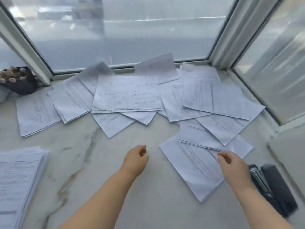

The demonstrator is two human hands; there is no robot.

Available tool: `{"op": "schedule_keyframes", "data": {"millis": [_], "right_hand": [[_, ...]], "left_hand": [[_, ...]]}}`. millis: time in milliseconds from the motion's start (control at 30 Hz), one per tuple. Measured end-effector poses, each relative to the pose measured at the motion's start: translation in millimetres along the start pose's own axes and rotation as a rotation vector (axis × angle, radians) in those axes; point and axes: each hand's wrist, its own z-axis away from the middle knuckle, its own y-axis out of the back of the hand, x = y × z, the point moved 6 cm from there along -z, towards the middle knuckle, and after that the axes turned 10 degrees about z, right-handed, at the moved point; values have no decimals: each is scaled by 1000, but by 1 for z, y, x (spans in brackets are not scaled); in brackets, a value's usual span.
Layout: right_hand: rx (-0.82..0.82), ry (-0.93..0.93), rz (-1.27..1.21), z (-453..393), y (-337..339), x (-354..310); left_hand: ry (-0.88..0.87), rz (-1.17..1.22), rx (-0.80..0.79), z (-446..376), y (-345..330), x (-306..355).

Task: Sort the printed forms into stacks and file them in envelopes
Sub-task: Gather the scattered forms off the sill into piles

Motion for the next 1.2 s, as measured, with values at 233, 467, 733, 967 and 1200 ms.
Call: {"op": "schedule_keyframes", "data": {"millis": [233, 467, 733, 967, 1200], "right_hand": [[-293, 158, 522, -21, -16, 45], [-311, 355, 479, 0, -36, 34], [-203, 574, 488, -54, -24, -13], [-328, 532, 555, -81, -45, -7], [-240, 555, 590, -88, -43, -12]], "left_hand": [[349, 550, 38, -13, -72, 29], [411, 735, -82, 23, -140, 23], [279, 612, 244, 44, -101, 19], [335, 892, 323, 57, -115, 21], [418, 751, 266, 36, -112, 24]]}}
